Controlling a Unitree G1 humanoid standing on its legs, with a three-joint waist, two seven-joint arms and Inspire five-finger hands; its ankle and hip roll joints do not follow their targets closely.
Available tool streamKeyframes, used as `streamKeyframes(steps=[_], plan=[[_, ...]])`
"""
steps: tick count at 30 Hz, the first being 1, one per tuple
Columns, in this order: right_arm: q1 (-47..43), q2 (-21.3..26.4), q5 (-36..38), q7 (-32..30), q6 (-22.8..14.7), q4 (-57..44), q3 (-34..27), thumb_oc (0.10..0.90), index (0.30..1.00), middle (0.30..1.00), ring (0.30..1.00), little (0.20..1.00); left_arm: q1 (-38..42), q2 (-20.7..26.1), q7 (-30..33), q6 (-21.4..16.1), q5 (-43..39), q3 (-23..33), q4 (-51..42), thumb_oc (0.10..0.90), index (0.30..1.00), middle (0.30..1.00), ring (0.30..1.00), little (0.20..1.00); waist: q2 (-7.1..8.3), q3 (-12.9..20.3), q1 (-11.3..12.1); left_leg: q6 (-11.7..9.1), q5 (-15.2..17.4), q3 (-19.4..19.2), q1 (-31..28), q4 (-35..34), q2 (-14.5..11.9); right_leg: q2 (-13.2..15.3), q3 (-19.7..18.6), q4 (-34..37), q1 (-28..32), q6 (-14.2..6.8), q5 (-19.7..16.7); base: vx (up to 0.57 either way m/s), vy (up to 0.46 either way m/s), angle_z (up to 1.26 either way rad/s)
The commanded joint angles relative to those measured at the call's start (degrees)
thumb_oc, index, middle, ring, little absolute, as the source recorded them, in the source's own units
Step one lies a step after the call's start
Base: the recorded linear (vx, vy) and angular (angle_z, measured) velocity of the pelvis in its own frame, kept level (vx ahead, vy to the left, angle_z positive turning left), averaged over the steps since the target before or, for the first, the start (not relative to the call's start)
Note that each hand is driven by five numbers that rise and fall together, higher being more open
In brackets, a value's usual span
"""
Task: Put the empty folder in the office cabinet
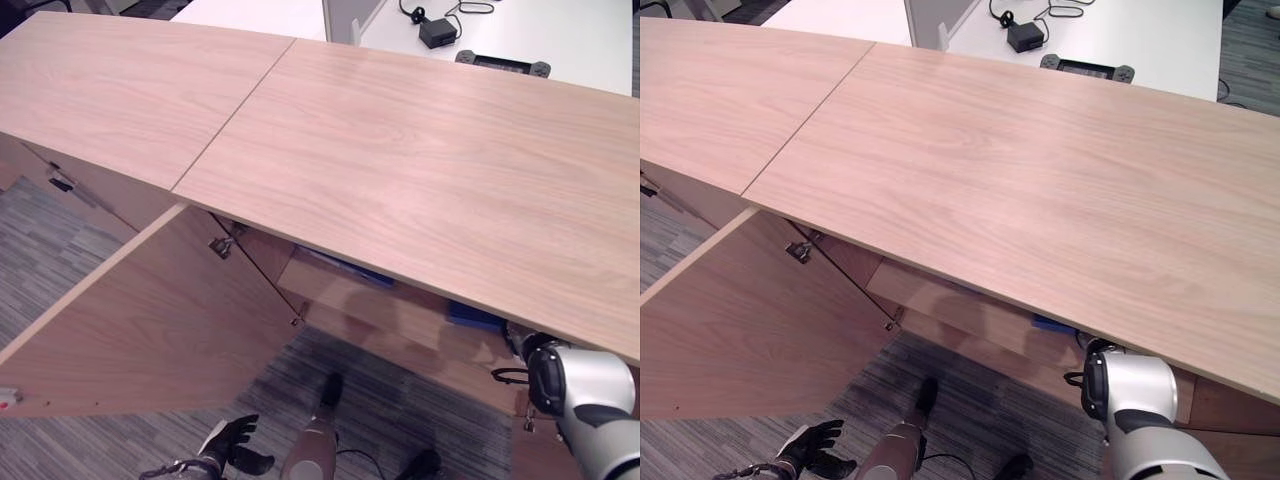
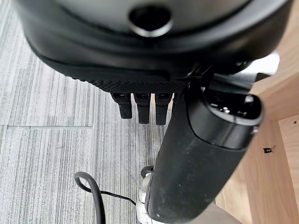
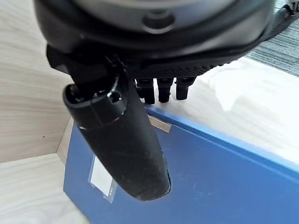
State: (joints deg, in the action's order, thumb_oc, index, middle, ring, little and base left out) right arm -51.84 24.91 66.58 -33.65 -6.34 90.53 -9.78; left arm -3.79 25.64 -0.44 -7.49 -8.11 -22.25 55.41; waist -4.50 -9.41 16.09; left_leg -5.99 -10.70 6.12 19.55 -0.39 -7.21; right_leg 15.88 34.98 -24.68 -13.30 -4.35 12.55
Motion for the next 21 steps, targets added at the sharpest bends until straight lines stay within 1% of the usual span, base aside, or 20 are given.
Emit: streamKeyframes(steps=[1,4,6,8,9,10,11,13,18,21], plan=[[-5.9,2.8,3.4,6.7,-5.8,-8.3,-0.3,0.8,0.9,0.9,0.9,0.9,1.1,1.9,0.9,-0.7,0.6,1.3,1.8,0.8,0.9,0.9,0.9,0.9,2.42,-1.8,2.3,-3.2,9.6,0.5,-6.4,-0.7,-1.7,-1.8,-2.4,6.5,6.4,-5.7,0.4,0.0,0.008,-0.04],[-6.9,3.7,4.3,7.2,-6.8,-9.0,-0.9,0.8,0.9,0.9,0.9,0.9,0.9,2.1,0.9,-0.7,0.2,1.6,1.9,0.8,0.9,0.9,0.9,0.9,2.35,-1.7,2.4,-3.2,9.6,0.5,-6.5,-0.8,-1.7,-1.7,-2.3,6.5,6.6,-5.8,0.4,0.0,0.003,-0.01],[-7.9,5.8,4.7,7.8,-7.8,-10.0,-0.8,0.8,0.9,0.9,0.9,0.9,0.5,2.5,0.8,-0.7,-0.1,1.9,1.8,0.8,0.9,0.9,0.9,0.9,2.16,-1.6,2.7,-3.3,9.3,0.7,-6.5,-1.2,-1.6,-1.6,-1.9,6.6,6.9,-5.8,0.4,0.0,0.0,0.0],[-8.2,7.5,4.2,7.9,-7.9,-10.1,-0.8,0.8,0.9,0.9,0.9,0.9,0.3,2.8,0.6,-0.8,-0.1,2.0,1.6,0.8,0.9,0.9,0.9,0.9,2.01,-1.5,2.8,-3.4,9.2,0.9,-6.6,-1.4,-1.5,-1.5,-1.6,6.6,7.2,-5.9,0.3,0.0,0.0,0.0],[-8.2,7.7,4.2,8.0,-7.9,-10.0,-0.8,0.8,0.9,0.9,0.9,0.9,0.3,2.8,0.5,-0.8,-0.1,1.9,1.6,0.8,0.9,0.9,0.9,0.9,1.96,-1.5,2.8,-3.4,9.1,1.0,-6.6,-1.5,-1.5,-1.5,-1.5,6.6,7.2,-5.9,0.3,0.0,0.0,0.0],[-8.6,8.8,4.0,8.2,-7.7,-9.9,-0.5,0.8,0.9,0.9,0.9,0.9,0.1,3.0,0.4,-0.8,0.0,1.9,1.5,0.8,0.9,0.9,0.9,0.9,1.94,-1.4,2.9,-3.4,9.1,1.2,-6.7,-1.6,-1.4,-1.4,-1.3,6.7,7.4,-6.0,0.2,0.02,-0.002,0.04],[-9.3,10.9,2.8,9.0,-6.6,-9.3,0.5,0.8,0.9,0.9,0.9,0.9,-0.3,3.6,-0.2,-0.8,0.5,1.8,1.3,0.8,0.9,0.9,0.9,0.9,1.93,-1.3,3.2,-3.6,8.8,1.5,-6.8,-2.0,-1.4,-1.3,-0.9,6.9,7.8,-6.1,0.1,0.02,-0.002,0.05],[-9.6,12.0,2.2,9.6,-5.7,-8.9,1.1,0.8,0.9,0.9,0.9,0.9,-0.5,3.8,-0.7,-0.7,0.8,1.6,0.9,0.8,0.9,0.9,0.9,0.9,1.9,-1.2,3.3,-3.6,8.7,1.7,-6.9,-2.4,-1.4,-1.4,-0.6,7.0,8.0,-6.2,0.1,0.0,-0.006,0.07],[-10.6,12.6,2.5,10.3,-5.5,-8.4,1.7,0.8,0.9,0.9,0.9,0.9,-0.7,4.3,-1.3,-0.4,1.8,1.1,0.6,0.8,0.9,0.9,0.9,0.9,1.86,-0.9,3.6,-3.6,8.4,1.9,-7.2,-3.2,-1.3,-1.4,-0.6,7.3,8.1,-6.3,-0.2,0.0,0.004,0.05],[-10.5,12.8,3.2,10.5,-5.9,-8.9,1.4,0.8,0.9,0.9,0.9,0.9,-0.7,4.3,-1.3,-0.3,1.4,1.5,0.5,0.8,0.9,0.9,0.9,0.9,1.79,-0.7,3.7,-3.5,8.2,2.1,-7.3,-3.6,-1.3,-1.4,-0.2,7.4,8.3,-6.3,-0.2,0.0,0.0,0.0]])
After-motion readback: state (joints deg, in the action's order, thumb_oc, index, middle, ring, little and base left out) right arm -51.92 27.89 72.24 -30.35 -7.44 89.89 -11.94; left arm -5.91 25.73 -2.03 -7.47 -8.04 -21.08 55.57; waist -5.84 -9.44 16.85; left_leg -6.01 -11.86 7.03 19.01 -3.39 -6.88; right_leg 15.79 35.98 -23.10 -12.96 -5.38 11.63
